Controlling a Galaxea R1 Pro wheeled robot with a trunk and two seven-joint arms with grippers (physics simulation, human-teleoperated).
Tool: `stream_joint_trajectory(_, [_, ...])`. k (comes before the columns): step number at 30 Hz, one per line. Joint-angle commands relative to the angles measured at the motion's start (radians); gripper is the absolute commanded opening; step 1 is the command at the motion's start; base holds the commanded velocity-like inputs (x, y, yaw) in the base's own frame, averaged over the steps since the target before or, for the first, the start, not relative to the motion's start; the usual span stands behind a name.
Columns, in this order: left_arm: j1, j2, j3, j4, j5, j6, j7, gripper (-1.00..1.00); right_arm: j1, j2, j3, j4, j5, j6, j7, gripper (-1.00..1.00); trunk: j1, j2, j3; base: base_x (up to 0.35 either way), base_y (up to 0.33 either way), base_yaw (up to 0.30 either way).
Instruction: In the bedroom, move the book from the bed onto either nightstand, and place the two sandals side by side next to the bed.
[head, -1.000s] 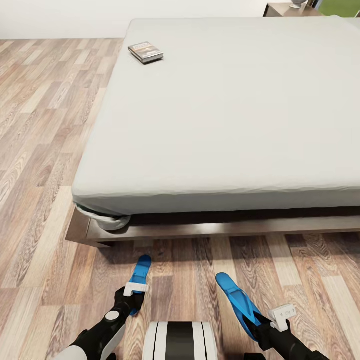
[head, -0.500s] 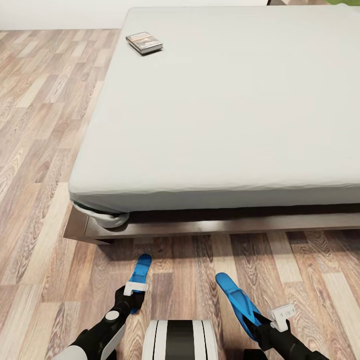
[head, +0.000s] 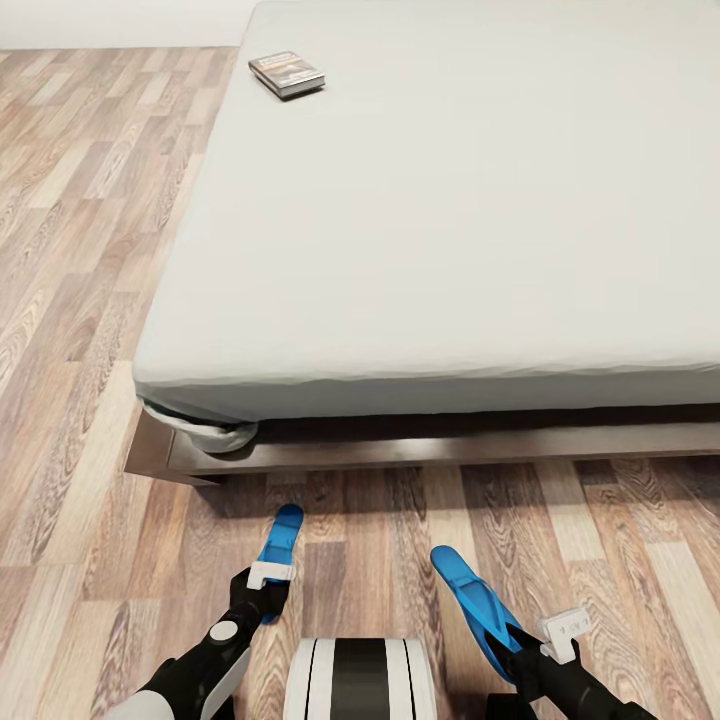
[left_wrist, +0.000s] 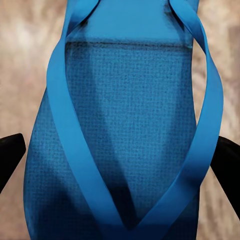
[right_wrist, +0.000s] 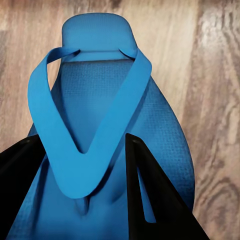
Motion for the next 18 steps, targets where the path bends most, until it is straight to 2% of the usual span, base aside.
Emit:
stream_joint_trajectory(1, [-0.001, 0.001, -0.008, 0.003, 0.014, 0.022, 0.007, -1.0, 0.0, 0.0, -0.001, -0.002, 0.007, 0.003, 0.005, -1.0, 0.0, 0.0, 0.0, 0.0, 0.0, 0.0])
stream_joint_trajectory(18, [-0.001, 0.002, -0.007, -0.022, 0.014, 0.022, 0.007, -1.0, 0.0, 0.0, 0.0, 0.003, 0.011, 0.003, 0.005, -1.0, 0.001, -0.001, -0.008, 0.0, 0.0, 0.0])
